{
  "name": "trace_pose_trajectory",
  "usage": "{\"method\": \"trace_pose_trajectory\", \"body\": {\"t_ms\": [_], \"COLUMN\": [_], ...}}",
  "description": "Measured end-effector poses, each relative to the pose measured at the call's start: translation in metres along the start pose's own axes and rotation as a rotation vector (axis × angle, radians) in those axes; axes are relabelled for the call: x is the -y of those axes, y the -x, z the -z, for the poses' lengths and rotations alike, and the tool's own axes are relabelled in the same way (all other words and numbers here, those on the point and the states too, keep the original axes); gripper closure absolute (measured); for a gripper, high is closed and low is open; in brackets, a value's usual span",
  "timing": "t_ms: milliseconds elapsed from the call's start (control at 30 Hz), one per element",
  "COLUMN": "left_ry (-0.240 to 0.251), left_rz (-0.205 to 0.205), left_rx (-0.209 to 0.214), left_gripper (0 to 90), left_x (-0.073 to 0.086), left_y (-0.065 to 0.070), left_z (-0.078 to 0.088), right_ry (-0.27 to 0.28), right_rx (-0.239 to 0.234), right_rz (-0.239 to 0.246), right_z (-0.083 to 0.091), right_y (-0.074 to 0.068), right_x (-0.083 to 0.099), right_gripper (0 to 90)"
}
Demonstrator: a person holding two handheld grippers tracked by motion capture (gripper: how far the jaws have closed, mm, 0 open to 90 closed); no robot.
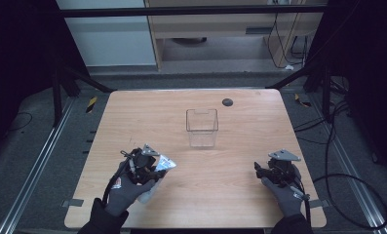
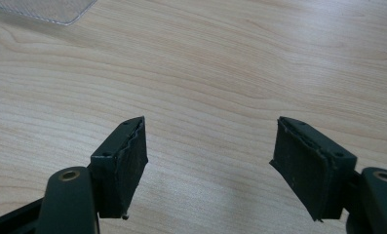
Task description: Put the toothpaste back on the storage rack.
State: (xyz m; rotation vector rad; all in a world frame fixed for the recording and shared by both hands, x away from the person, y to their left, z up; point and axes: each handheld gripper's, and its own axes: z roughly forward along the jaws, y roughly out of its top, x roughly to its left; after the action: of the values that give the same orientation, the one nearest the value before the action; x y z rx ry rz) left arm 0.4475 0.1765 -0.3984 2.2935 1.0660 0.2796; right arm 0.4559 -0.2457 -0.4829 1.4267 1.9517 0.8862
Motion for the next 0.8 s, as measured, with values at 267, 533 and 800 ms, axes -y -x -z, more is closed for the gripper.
{"method": "trace_pose_trajectory", "body": {"t_ms": [267,533,800], "left_ry": [0.083,0.201,0.309], "left_rz": [-0.016,0.013,0.073], "left_rx": [-0.031,-0.065,-0.098], "left_gripper": [72.6,72.5,72.4], "left_x": [-0.014,-0.032,-0.048], "left_y": [-0.004,-0.018,-0.031], "left_z": [0.017,0.031,0.034], "right_ry": [0.007,0.014,0.013], "right_rx": [0.005,0.012,0.017], "right_rz": [-0.009,-0.012,-0.008], "right_z": [0.000,0.001,0.000], "right_y": [-0.002,-0.002,-0.002], "right_x": [0.000,0.000,0.001], "right_gripper": [28.1,28.3,28.0]}}
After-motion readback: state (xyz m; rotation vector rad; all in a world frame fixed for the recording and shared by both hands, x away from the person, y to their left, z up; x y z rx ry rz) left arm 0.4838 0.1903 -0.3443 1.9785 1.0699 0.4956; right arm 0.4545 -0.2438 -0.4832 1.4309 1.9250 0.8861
